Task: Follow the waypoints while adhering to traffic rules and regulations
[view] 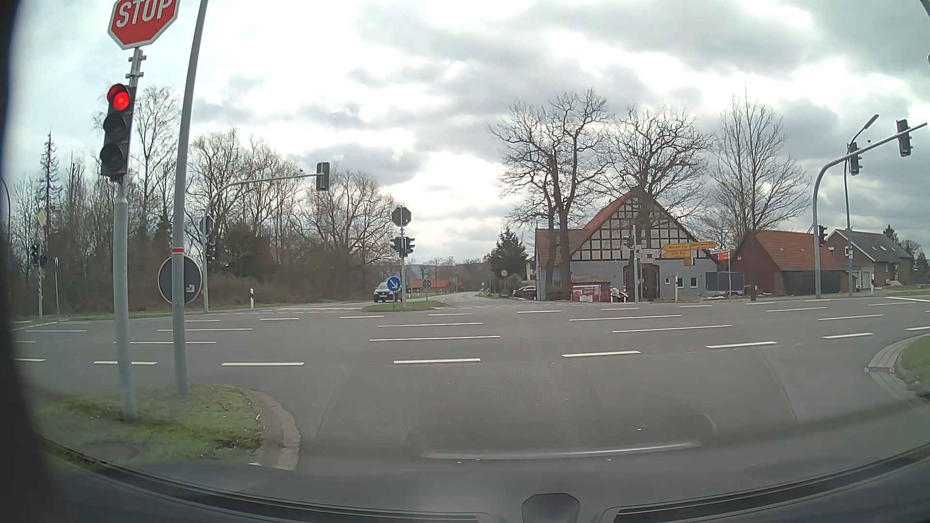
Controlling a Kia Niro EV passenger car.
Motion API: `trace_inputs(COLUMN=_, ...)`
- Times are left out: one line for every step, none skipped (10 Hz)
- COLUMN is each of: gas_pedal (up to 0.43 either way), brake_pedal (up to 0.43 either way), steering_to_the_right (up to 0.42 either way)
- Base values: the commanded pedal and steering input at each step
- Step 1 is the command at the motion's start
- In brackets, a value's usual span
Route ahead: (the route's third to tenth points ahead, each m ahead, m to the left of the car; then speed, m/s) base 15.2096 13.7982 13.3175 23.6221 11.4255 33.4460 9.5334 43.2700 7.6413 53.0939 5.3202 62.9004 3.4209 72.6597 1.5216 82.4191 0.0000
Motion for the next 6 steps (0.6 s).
trace_inputs(gas_pedal=0.000, brake_pedal=0.238, steering_to_the_right=-0.002)
trace_inputs(gas_pedal=0.000, brake_pedal=0.238, steering_to_the_right=-0.002)
trace_inputs(gas_pedal=0.000, brake_pedal=0.232, steering_to_the_right=-0.002)
trace_inputs(gas_pedal=0.000, brake_pedal=0.232, steering_to_the_right=-0.002)
trace_inputs(gas_pedal=0.000, brake_pedal=0.238, steering_to_the_right=-0.002)
trace_inputs(gas_pedal=0.000, brake_pedal=0.238, steering_to_the_right=-0.002)
